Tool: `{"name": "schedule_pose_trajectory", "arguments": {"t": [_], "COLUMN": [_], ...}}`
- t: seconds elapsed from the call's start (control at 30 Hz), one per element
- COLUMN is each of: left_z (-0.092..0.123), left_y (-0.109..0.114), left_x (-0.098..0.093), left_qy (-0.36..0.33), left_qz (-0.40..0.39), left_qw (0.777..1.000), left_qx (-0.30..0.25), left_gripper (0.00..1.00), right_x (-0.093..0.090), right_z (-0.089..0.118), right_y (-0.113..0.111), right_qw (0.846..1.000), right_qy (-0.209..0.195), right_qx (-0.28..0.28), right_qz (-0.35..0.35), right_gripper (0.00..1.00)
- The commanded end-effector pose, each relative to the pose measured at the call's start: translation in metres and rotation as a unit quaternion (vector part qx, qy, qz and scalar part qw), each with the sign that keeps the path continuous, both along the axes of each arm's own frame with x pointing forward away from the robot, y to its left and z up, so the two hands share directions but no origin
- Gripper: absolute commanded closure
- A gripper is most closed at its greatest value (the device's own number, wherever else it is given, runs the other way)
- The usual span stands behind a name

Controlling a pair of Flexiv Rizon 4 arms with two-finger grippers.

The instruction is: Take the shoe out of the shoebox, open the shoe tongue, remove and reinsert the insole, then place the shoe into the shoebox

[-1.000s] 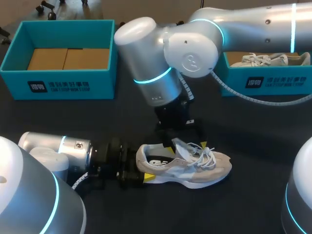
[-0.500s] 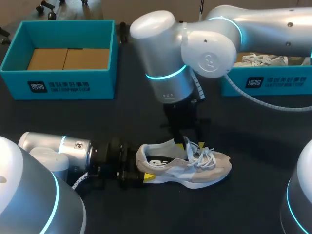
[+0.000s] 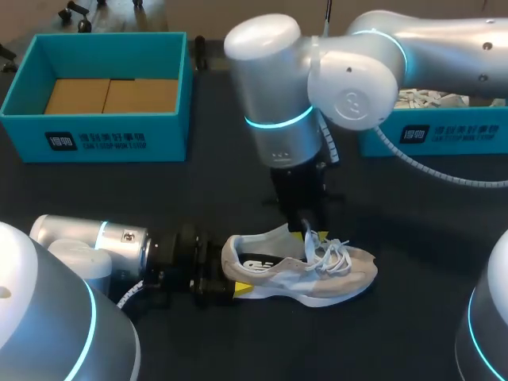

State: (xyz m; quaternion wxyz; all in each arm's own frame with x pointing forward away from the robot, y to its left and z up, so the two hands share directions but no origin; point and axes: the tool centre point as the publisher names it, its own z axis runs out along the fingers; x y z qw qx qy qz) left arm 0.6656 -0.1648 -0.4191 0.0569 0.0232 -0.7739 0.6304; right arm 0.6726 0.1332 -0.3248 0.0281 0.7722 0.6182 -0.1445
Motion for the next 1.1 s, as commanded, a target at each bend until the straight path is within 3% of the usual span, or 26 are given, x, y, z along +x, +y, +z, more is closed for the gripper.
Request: {"name": "schedule_pose_trajectory", "arguments": {"t": [0.03, 0.33, 0.7, 1.1], "left_z": [0.0, 0.0, 0.0, 0.0], "left_y": [0.001, 0.001, 0.001, 0.001], "left_x": [0.0, 0.0, 0.0, 0.0], "left_qy": [0.0, 0.0, 0.0, 0.0], "left_qz": [0.0, 0.0, 0.0, 0.0], "left_qw": [1.0, 1.0, 1.0, 1.0], "left_qx": [0.001, 0.001, 0.001, 0.001], "left_gripper": [1.0, 1.0, 1.0, 1.0], "right_x": [-0.005, -0.013, -0.02, -0.021], "right_z": [0.003, 0.007, 0.007, 0.003], "right_y": [-0.001, -0.016, -0.053, -0.067], "right_qw": [1.0, 0.998, 0.98, 0.966], "right_qy": [-0.011, -0.025, -0.069, -0.098], "right_qx": [0.0, 0.054, 0.188, 0.239], "right_qz": [-0.027, -0.028, 0.013, 0.014], "right_gripper": [1.0, 1.0, 1.0, 1.0]}}
